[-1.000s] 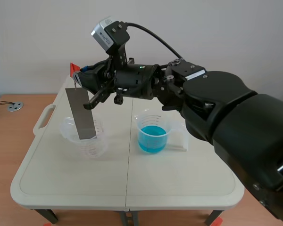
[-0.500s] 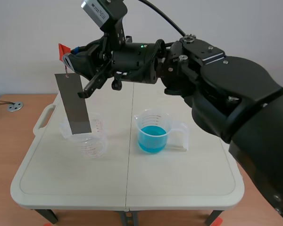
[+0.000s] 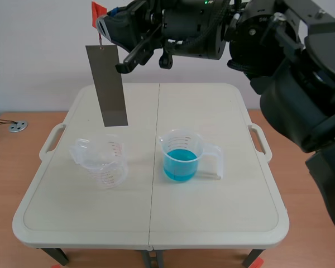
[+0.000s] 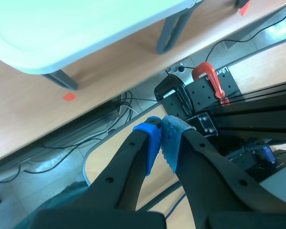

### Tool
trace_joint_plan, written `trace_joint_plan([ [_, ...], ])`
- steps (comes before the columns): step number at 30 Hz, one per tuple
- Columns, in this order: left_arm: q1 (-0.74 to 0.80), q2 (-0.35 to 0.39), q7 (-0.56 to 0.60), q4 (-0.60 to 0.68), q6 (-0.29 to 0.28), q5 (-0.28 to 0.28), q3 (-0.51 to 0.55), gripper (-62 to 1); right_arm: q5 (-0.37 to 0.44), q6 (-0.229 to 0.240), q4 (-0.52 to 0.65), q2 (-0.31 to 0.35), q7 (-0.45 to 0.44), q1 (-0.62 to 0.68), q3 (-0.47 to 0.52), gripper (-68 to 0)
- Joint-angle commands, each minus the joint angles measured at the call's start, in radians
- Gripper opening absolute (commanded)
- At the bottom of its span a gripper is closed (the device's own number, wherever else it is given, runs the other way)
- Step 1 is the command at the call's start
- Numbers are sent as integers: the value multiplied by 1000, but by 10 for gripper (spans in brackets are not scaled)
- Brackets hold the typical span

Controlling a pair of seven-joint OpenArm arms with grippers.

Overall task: Hold the metal plate by the orange handle, dip it into the blue solution, take it out and point at it, then put the plate back in the beaker on the left.
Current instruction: 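Move the plate over the blue solution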

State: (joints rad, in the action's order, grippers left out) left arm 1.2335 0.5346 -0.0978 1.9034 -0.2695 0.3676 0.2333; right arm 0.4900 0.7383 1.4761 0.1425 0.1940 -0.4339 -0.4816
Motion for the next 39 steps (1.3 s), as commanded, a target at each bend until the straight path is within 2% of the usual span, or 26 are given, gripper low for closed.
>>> trace_joint_plan([
  [1, -7, -2, 12, 8, -6, 6, -1, -588, 35, 7, 28, 18, 3, -17, 27, -662],
  [5, -38, 5, 19, 8, -6, 6, -1, -588, 86, 7, 77, 52, 55, -3, 81, -663],
  [13, -147, 63, 22, 8, -6, 6, -1, -588, 167, 7, 136, 105, 134, 49, 184, -662],
  [18, -252, 102, 23, 8, -6, 6, -1, -588, 200, 7, 145, 123, 172, 89, 240, -663],
  [26, -465, 117, 20, 8, -14, 7, -11, -588, 238, 7, 146, 132, 221, 124, 317, -663],
  [31, -598, 117, -23, 6, -35, 6, -60, -588, 245, 7, 146, 132, 252, 124, 327, -663],
  [39, -822, 116, -36, -80, -40, 6, -225, -588, 259, 7, 146, 132, 257, 124, 343, -663],
])
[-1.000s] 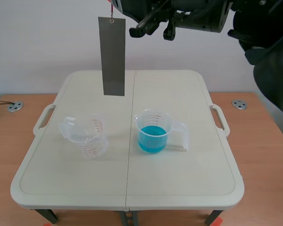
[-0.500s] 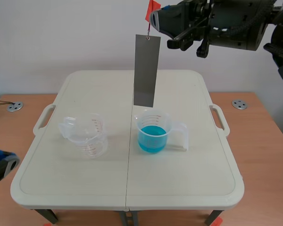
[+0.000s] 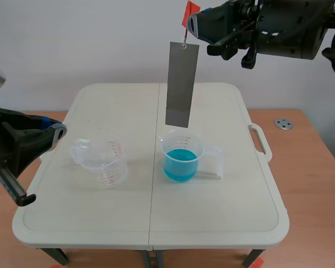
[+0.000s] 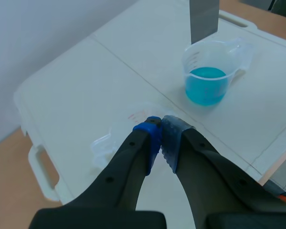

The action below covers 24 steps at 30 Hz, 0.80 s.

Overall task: Hold the metal plate by the orange handle, dip it into the blue solution, take it out and point at it, then put the plate back in the beaker on the left.
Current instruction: 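Move the plate over the blue solution, then point at the plate with the left hand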

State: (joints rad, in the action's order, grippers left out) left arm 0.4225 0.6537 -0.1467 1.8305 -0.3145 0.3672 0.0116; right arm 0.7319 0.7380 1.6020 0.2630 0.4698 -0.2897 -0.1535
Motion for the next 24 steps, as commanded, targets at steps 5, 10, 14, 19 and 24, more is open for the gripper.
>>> trace_joint_plan([
  [5, -154, -8, 11, -86, 4, 3, -114, -588, 21, 8, 21, 11, 8, -19, 18, -663],
  [10, -276, -16, 10, -153, -2, -2, -216, -588, 29, 8, 21, 11, 13, -20, 24, -663],
  [14, -361, -66, -13, -208, -42, -62, -274, -588, 49, 8, 21, 11, 29, -20, 35, -663],
  [19, -453, -156, -30, -292, -79, -139, -330, -588, 70, 8, 21, 11, 42, -20, 43, -663],
  [24, -522, -235, -30, -362, -102, -207, -373, -588, 70, 8, 21, 11, 49, -20, 43, -663],
])
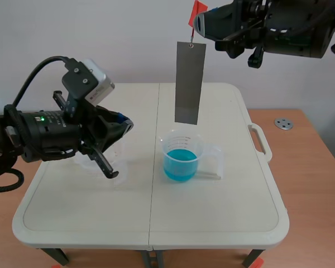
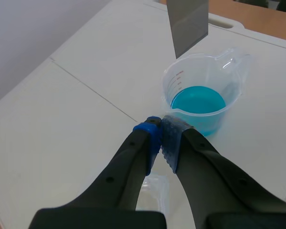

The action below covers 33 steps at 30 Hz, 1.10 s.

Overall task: Hold the metal plate by the orange handle, dip it into the blue solution, take it out and point at it, then put the plate back in the beaker on the left.
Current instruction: 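Point at the plate with the left hand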

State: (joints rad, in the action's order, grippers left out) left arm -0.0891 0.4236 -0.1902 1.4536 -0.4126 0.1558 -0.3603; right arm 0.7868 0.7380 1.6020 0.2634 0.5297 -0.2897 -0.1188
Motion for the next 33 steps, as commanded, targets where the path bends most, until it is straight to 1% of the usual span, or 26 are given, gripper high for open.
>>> trace_joint_plan([
  [1, -21, -19, 14, 2, -6, -5, -9, -588, 15, 8, 21, 11, -8, -20, 9, -663],
  [5, -60, -76, 13, -44, -6, -61, -29, -588, 15, 8, 21, 11, 0, -20, 9, -663],
  [11, -100, -156, 16, -115, -2, -144, -32, -588, 15, 8, 21, 11, 0, -20, 9, -663],
  [16, -108, -195, 25, -134, 3, -188, -32, -588, 14, 8, 21, 11, 1, -20, 9, -663],
  [21, -108, -206, 36, -134, 6, -206, -32, -588, 15, 8, 21, 10, 4, -20, 9, -663],
  [33, -108, -207, 35, -134, 6, -206, -32, -588, 15, 8, 21, 10, 8, -20, 9, -663],
])
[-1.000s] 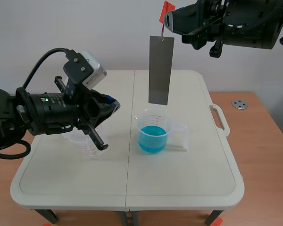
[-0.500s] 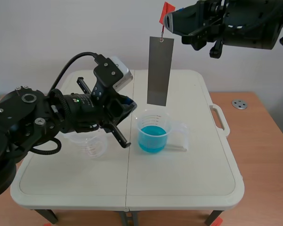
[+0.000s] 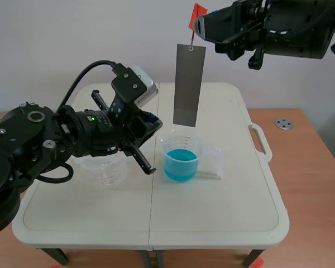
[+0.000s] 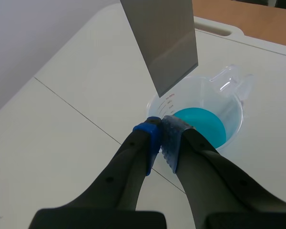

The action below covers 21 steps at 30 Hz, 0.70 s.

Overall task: Hold the metal plate by the orange handle, dip it into the blue solution, take it out and point at it, then put the plate back in the beaker on the left.
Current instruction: 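Point at the plate with the left hand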

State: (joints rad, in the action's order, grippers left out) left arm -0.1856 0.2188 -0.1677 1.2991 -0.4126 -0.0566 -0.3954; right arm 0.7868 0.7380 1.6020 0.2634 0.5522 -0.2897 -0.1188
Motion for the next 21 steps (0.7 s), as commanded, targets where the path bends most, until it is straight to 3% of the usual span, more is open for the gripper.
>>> trace_joint_plan([
  [1, -11, -2, 13, 20, 6, 6, 3, -588, 15, 8, 21, 10, -11, -20, 9, -662],
  [13, -3, 4, 1, 20, 6, 6, 3, -588, 37, 8, 21, 11, 4, -20, 9, -663],
  [16, 35, 22, -2, 44, 42, 7, 22, -588, 37, 8, 21, 11, 4, -20, 9, -662],
  [21, 183, 77, 19, 186, 89, 8, 112, -588, 37, 8, 21, 11, 4, -20, 9, -663],
])
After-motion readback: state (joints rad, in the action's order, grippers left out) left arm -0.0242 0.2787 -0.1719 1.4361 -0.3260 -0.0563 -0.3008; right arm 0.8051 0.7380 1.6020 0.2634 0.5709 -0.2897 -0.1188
